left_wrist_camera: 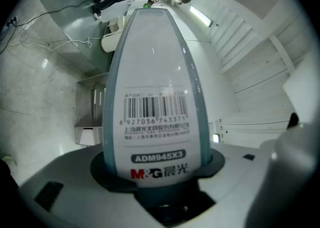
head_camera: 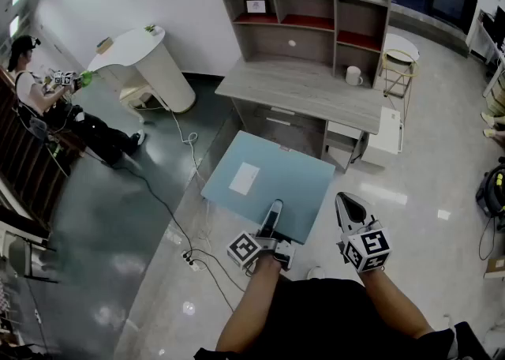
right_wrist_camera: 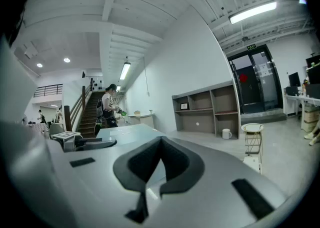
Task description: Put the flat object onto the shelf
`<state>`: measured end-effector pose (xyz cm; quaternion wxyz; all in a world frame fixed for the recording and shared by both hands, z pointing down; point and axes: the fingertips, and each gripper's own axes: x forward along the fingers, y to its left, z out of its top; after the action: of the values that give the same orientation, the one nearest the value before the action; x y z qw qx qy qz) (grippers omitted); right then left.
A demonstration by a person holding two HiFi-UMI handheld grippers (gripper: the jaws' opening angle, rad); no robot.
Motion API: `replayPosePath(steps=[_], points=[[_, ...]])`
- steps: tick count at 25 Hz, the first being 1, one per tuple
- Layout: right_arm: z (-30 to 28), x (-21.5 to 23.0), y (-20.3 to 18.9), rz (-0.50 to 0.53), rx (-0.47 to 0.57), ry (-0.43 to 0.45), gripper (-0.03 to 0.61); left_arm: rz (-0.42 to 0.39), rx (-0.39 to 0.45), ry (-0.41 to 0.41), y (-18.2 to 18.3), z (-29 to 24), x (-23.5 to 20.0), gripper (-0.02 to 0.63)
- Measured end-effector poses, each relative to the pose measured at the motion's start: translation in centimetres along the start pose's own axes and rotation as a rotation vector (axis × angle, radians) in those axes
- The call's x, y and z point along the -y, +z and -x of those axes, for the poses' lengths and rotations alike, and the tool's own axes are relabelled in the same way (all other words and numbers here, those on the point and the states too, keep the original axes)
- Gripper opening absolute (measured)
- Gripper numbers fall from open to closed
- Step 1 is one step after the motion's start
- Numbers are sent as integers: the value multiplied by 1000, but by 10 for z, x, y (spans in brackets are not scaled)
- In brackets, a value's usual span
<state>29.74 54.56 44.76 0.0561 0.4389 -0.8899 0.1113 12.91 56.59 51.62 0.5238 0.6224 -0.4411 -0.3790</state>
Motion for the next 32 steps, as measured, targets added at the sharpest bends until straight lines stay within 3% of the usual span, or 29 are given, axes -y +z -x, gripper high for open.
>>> replayPosePath(steps=[10, 19, 32], points=[[14, 5, -7, 1, 18, -29, -2, -20, -22, -6, -14, 8, 3, 295], [17, 1, -34, -1, -20, -20, -2, 29, -20, -10, -23, 22, -1, 295], [-75, 16, -19, -13, -51, -79, -2, 71, -48, -30, 50, -35, -22, 295]])
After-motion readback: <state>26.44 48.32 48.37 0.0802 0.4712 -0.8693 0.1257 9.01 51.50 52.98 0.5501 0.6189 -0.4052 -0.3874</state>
